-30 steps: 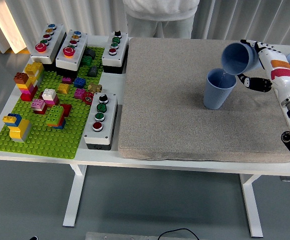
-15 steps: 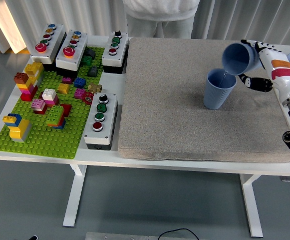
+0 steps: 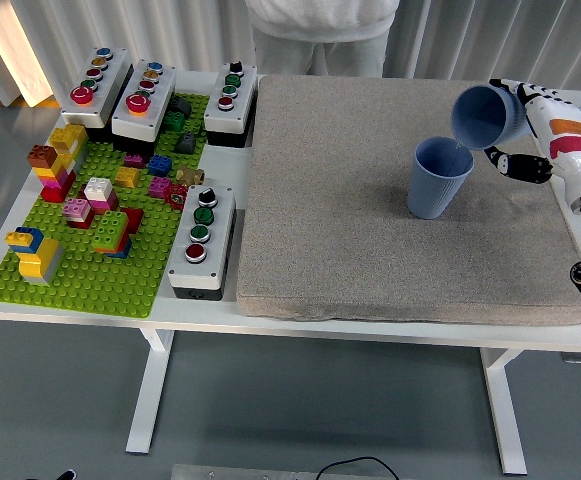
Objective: Pick cup pour cup place
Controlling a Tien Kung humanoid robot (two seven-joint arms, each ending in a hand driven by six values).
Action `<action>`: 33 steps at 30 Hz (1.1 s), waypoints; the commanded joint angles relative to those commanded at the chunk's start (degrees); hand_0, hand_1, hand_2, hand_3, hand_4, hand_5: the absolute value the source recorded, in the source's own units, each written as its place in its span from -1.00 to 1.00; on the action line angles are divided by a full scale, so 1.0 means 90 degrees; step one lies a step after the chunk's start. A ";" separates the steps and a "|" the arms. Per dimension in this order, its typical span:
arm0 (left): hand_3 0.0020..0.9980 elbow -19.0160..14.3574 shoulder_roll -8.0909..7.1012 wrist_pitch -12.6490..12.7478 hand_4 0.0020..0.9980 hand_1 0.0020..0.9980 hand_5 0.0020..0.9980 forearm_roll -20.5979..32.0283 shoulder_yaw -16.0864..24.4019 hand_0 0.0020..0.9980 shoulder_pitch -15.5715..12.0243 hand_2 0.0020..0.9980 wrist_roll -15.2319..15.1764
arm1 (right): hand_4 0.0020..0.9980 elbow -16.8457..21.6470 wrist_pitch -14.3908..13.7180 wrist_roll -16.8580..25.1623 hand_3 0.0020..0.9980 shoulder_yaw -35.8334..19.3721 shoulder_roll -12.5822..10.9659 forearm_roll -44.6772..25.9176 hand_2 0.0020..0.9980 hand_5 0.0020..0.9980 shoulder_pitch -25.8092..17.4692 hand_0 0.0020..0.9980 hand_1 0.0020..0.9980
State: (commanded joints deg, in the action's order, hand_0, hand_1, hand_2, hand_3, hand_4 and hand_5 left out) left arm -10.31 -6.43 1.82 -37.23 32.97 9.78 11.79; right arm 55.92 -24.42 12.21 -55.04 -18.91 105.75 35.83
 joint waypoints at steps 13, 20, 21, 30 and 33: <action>0.33 0.0000 -0.0003 -0.0002 0.09 0.56 0.87 -0.0004 0.0003 0.49 0.0009 0.68 0.0001 | 0.08 0.0105 -0.0299 -0.0242 0.20 0.0092 -0.0047 0.0331 0.08 -1.00 0.0029 0.65 0.29; 0.33 0.0000 -0.0005 -0.0003 0.09 0.56 0.87 -0.0002 -0.0004 0.49 0.0003 0.68 0.0003 | 0.08 0.0100 -0.0336 -0.0276 0.20 0.0133 -0.0040 0.0349 0.09 -1.00 0.0027 0.67 0.31; 0.33 0.0000 -0.0005 -0.0003 0.09 0.56 0.87 0.0001 -0.0009 0.49 0.0001 0.68 0.0003 | 0.08 0.0097 -0.0343 -0.0279 0.20 0.0135 -0.0038 0.0349 0.09 -1.00 0.0025 0.67 0.31; 0.33 0.0000 -0.0012 -0.0005 0.09 0.56 0.87 -0.0029 0.0013 0.49 -0.0032 0.68 0.0013 | 0.06 0.0094 -0.0533 -0.0373 0.19 0.0179 -0.0013 0.0438 0.09 -1.00 0.0009 0.68 0.31; 0.33 0.0000 -0.0013 -0.0003 0.09 0.56 0.87 -0.0016 0.0000 0.49 -0.0030 0.68 0.0011 | 0.06 0.0104 -0.0527 -0.0387 0.19 0.0184 -0.0017 0.0455 0.09 -1.00 0.0007 0.68 0.31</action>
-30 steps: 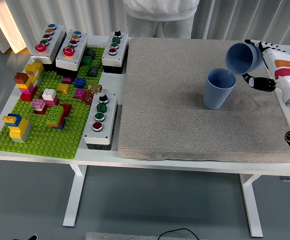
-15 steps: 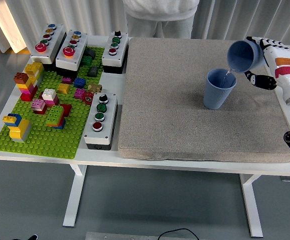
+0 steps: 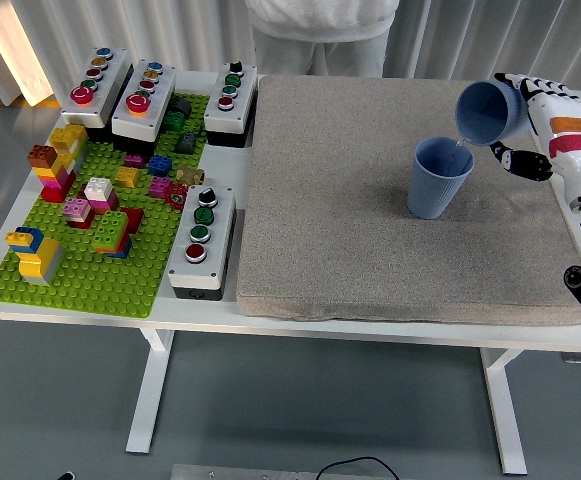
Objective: Pick cup pour cup place
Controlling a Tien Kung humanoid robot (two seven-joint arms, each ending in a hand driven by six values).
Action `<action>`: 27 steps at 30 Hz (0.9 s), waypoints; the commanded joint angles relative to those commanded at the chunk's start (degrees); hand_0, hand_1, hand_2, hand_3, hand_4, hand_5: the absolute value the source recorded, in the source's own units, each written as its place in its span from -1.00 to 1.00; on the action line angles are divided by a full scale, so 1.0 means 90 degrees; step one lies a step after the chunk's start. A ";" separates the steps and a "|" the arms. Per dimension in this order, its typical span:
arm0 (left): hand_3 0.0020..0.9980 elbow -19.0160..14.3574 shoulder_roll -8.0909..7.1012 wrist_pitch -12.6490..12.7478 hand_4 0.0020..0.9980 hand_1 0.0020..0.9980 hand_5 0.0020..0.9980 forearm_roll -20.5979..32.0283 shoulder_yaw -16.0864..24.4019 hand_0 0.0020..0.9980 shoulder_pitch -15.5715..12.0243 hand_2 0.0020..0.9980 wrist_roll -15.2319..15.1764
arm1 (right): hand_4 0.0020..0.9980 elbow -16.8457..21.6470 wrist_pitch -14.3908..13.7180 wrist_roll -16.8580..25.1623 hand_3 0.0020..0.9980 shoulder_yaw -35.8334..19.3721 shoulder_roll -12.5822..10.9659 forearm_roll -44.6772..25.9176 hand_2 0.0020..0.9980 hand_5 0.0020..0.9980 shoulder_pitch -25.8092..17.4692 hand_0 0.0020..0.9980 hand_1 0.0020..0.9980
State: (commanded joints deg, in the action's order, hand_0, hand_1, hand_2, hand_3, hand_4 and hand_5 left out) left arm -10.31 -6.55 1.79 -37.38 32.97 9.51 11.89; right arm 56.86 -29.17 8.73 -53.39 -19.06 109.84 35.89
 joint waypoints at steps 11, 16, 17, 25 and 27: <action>0.33 0.0000 -0.0002 0.0002 0.09 0.56 0.87 0.0003 0.0002 0.49 0.0016 0.68 -0.0003 | 0.05 0.0101 0.0019 -0.0037 0.19 -0.0003 -0.0051 0.0073 0.09 -1.00 0.0023 0.68 0.31; 0.33 0.0000 -0.0001 0.0004 0.09 0.56 0.86 0.0009 0.0002 0.49 0.0016 0.68 -0.0004 | 0.04 0.0092 0.0003 -0.0056 0.18 0.0020 -0.0053 0.0095 0.08 -1.00 0.0026 0.68 0.31; 0.33 0.0000 0.0000 0.0004 0.09 0.56 0.86 0.0011 0.0000 0.49 0.0019 0.68 -0.0005 | 0.04 0.0099 0.0000 -0.0060 0.18 0.0022 -0.0056 0.0096 0.08 -1.00 0.0026 0.68 0.31; 0.33 0.0000 -0.0002 0.0005 0.09 0.55 0.86 0.0021 -0.0010 0.49 0.0033 0.68 -0.0007 | 0.04 0.0144 -0.0021 -0.0137 0.18 0.0051 -0.0085 0.0195 0.09 -1.00 0.0039 0.69 0.31; 0.33 0.0000 -0.0003 0.0003 0.09 0.55 0.86 0.0014 -0.0006 0.49 0.0034 0.68 -0.0006 | 0.04 0.0149 -0.0056 -0.0150 0.18 0.0071 -0.0089 0.0217 0.09 -1.00 0.0041 0.69 0.31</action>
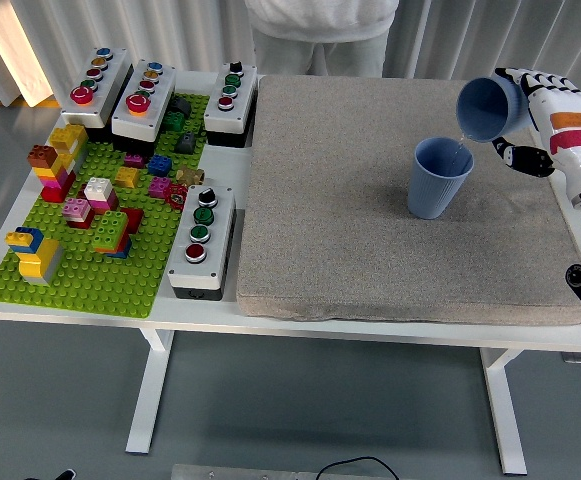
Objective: Pick cup pour cup place
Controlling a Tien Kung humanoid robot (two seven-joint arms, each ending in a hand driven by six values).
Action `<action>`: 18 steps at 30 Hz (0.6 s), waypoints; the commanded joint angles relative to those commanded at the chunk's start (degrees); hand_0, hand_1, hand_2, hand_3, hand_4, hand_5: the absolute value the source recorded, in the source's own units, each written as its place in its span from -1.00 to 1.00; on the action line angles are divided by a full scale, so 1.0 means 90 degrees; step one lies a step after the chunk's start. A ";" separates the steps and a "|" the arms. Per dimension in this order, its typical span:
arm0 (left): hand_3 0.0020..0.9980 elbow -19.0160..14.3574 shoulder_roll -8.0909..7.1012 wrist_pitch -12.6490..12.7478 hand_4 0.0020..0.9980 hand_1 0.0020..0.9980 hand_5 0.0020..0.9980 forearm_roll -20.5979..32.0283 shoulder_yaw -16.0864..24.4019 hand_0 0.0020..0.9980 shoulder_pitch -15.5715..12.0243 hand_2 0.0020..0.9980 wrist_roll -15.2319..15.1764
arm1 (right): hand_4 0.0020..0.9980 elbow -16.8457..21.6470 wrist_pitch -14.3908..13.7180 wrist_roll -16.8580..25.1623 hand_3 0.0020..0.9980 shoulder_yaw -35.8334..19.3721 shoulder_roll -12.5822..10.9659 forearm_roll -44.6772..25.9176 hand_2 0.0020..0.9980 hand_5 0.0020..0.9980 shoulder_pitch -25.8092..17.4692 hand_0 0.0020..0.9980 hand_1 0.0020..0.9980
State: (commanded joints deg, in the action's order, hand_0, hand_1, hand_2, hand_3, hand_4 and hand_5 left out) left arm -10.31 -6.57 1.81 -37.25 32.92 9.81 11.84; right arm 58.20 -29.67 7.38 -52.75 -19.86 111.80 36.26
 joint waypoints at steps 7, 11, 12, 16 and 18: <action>0.33 0.0000 0.0000 0.0001 0.09 0.56 0.86 0.0003 0.0004 0.49 0.0003 0.68 -0.0001 | 0.03 0.0021 -0.0013 -0.0045 0.17 0.0027 0.0007 0.0039 0.09 -1.00 0.0007 0.70 0.32; 0.33 0.0000 -0.0001 0.0001 0.09 0.56 0.86 -0.0003 0.0011 0.49 0.0010 0.68 0.0004 | 0.03 0.0035 -0.0017 -0.0085 0.17 0.0053 -0.0009 0.0090 0.09 -1.00 0.0019 0.70 0.32; 0.33 0.0000 -0.0001 0.0001 0.09 0.56 0.86 0.0004 0.0006 0.49 0.0011 0.68 0.0003 | 0.03 0.0033 -0.0018 -0.0093 0.17 0.0058 -0.0012 0.0104 0.09 -1.00 0.0023 0.70 0.32; 0.33 0.0000 -0.0002 0.0002 0.09 0.56 0.87 0.0012 0.0003 0.49 0.0008 0.68 0.0003 | 0.03 0.0039 -0.0026 -0.0121 0.17 0.0077 -0.0014 0.0138 0.09 -1.00 0.0027 0.70 0.32; 0.33 0.0000 -0.0003 0.0002 0.09 0.56 0.87 0.0013 0.0000 0.49 0.0005 0.68 0.0003 | 0.03 0.0046 -0.0033 -0.0129 0.17 0.0087 -0.0010 0.0149 0.09 -1.00 0.0027 0.70 0.32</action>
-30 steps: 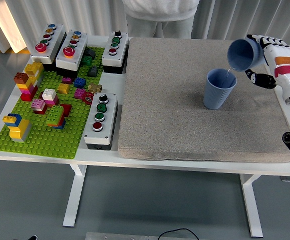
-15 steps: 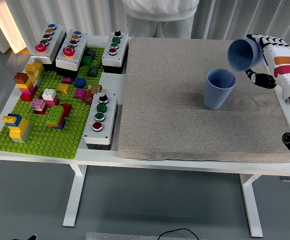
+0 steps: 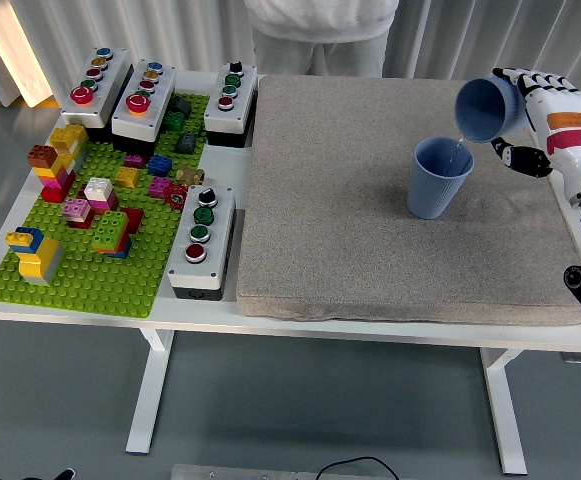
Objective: Pick cup pour cup place
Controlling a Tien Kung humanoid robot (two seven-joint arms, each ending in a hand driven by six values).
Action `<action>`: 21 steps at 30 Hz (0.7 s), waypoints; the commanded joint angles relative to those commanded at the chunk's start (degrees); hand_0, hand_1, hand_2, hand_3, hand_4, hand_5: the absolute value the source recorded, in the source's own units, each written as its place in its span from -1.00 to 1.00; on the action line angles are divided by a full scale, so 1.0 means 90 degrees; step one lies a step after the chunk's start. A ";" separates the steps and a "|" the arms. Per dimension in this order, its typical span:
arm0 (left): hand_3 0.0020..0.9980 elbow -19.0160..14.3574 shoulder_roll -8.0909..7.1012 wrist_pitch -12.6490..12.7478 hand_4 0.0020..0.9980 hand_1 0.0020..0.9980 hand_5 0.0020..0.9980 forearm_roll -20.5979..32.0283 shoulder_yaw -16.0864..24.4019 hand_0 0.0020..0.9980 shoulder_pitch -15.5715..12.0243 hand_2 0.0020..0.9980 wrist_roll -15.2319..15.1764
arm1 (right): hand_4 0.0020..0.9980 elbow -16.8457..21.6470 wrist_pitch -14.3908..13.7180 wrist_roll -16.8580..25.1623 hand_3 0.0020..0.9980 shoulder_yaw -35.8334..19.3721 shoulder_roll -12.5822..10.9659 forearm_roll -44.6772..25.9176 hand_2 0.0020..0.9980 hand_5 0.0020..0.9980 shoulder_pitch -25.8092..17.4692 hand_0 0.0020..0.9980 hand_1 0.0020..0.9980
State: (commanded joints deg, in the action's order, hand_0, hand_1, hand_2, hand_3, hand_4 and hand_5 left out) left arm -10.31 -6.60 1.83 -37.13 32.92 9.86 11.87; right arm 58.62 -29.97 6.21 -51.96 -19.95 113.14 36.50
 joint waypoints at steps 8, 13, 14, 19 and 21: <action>0.33 0.0000 -0.0004 -0.0002 0.09 0.56 0.87 0.0003 -0.0007 0.49 -0.0020 0.68 0.0006 | 0.03 0.0041 -0.0054 -0.0097 0.17 0.0046 0.0024 0.0068 0.09 -1.00 -0.0009 0.71 0.33; 0.33 0.0000 -0.0006 -0.0001 0.09 0.56 0.86 0.0004 -0.0013 0.49 -0.0033 0.68 0.0007 | 0.03 0.0056 -0.0101 -0.0144 0.16 0.0067 0.0022 0.0108 0.10 -1.00 -0.0016 0.71 0.33; 0.33 0.0000 -0.0007 -0.0001 0.09 0.56 0.86 0.0004 -0.0017 0.49 -0.0035 0.68 0.0007 | 0.03 0.0060 -0.0101 -0.0151 0.16 0.0070 0.0023 0.0114 0.10 -1.00 -0.0018 0.71 0.33; 0.32 0.0000 -0.0010 -0.0003 0.09 0.56 0.87 -0.0038 0.0022 0.49 -0.0053 0.68 0.0017 | 0.02 0.0074 -0.0095 -0.0192 0.16 0.0101 0.0038 0.0185 0.10 -1.00 -0.0031 0.71 0.33; 0.32 0.0000 -0.0009 -0.0002 0.09 0.56 0.87 -0.0020 0.0009 0.49 -0.0048 0.68 0.0014 | 0.02 0.0068 -0.0097 -0.0197 0.16 0.0108 0.0038 0.0200 0.10 -1.00 -0.0035 0.71 0.33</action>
State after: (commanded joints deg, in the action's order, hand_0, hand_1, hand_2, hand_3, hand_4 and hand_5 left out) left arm -10.31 -6.68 1.82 -37.32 33.00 9.43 11.99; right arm 59.23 -30.84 4.44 -50.99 -19.61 114.94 36.19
